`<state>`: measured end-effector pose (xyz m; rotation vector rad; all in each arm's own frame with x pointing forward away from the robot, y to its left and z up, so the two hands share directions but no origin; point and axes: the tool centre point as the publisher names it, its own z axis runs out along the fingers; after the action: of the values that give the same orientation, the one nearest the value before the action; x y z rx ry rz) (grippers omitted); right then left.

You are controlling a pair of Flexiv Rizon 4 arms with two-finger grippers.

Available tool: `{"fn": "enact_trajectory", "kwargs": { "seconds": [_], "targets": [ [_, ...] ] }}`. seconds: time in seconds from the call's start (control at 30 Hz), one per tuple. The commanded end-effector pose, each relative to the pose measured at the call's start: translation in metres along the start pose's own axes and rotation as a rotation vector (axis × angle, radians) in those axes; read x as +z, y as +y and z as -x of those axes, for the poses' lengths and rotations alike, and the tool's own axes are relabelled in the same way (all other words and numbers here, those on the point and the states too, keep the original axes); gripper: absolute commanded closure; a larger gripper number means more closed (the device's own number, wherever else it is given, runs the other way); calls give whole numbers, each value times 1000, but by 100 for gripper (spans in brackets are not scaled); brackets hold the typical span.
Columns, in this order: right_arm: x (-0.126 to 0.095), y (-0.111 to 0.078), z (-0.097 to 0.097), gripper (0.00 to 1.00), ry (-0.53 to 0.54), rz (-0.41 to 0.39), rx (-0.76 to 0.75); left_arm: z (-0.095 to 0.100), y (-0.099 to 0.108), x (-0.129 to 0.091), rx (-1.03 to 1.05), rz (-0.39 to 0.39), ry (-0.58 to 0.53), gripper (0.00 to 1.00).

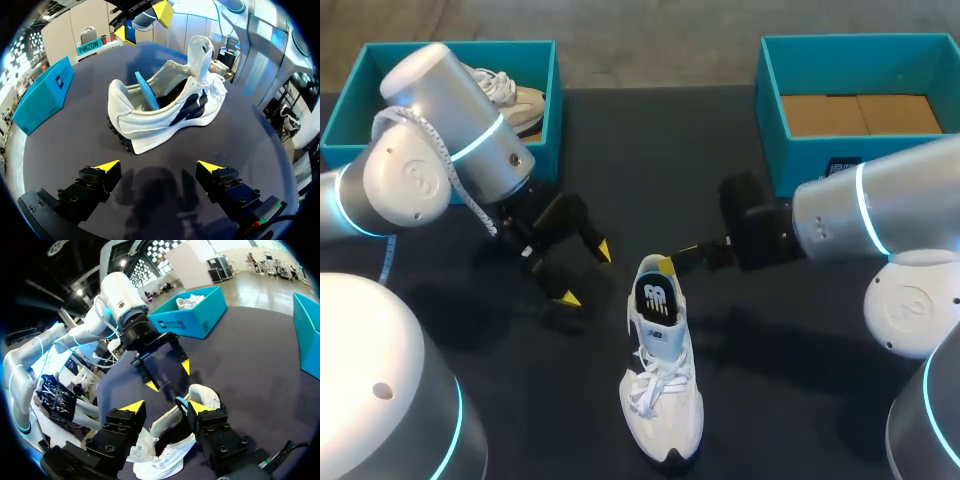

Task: Take the shoe out of the shoebox, open the shoe tongue, remove and reinsert the insole, then place the shoe into the shoebox

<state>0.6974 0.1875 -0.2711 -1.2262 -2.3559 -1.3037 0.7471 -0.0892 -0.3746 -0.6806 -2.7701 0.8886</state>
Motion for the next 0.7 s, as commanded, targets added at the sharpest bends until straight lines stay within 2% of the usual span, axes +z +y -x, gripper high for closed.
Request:
{"fn": "enact_trajectory", "kwargs": {
  "seconds": [0.03, 0.13, 0.17, 0.2, 0.23, 0.7],
  "targets": [
    [1, 0, -2, 45, -4, 0, 1, -1, 0, 0, 1, 1, -1, 0],
    [1, 0, -2, 45, -4, 0, 1, -1, 0, 0, 1, 1, -1, 0],
    [2, -1, 1, 51, -39, -35, 1, -1, 1, -4, 6, 23, 0, 0],
    [1, -2, 5, 52, -73, -56, 11, -2, 4, -21, -1, 78, -2, 0],
    [0, -2, 5, 51, -75, -56, 11, -3, 5, -26, -2, 90, -5, 0],
    [0, -2, 5, 51, -75, -56, 11, -3, 5, -26, -2, 90, -5, 0]
  ]
}}
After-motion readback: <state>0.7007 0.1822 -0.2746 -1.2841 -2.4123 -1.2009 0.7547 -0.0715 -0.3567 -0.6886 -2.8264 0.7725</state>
